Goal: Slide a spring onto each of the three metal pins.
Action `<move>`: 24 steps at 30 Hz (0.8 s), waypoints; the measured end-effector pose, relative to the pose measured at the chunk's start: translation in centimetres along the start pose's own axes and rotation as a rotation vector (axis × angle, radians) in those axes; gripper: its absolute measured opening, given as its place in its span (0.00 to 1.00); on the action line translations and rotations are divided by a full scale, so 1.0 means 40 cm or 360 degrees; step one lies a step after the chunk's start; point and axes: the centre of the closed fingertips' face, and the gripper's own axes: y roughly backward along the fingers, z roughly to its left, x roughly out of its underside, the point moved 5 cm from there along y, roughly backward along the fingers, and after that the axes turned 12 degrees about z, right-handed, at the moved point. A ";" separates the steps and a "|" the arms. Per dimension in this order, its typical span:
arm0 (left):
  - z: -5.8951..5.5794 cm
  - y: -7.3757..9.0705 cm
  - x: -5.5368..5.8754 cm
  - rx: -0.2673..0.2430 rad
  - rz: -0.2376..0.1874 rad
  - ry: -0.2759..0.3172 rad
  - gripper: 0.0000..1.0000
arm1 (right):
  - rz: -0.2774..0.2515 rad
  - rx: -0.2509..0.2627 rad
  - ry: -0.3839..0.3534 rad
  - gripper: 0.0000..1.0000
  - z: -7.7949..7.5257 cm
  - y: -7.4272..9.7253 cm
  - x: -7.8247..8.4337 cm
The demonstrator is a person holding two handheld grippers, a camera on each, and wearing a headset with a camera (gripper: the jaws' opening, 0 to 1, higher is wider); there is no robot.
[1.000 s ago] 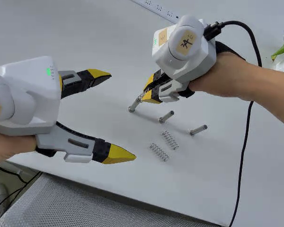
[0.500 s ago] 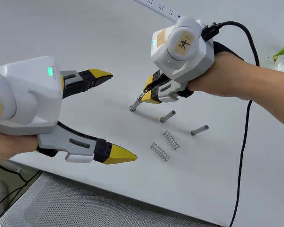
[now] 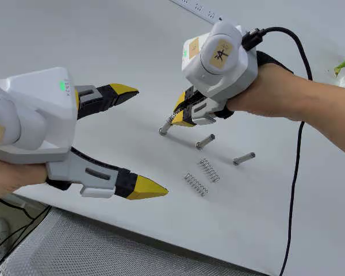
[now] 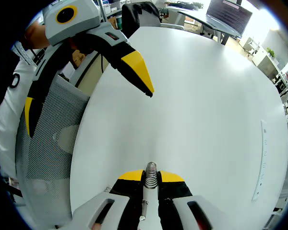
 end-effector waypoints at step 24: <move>0.000 -0.002 0.002 0.0010 -0.0004 0.0015 0.99 | 0.0044 -0.0030 0.0060 0.07 -0.011 -0.042 0.000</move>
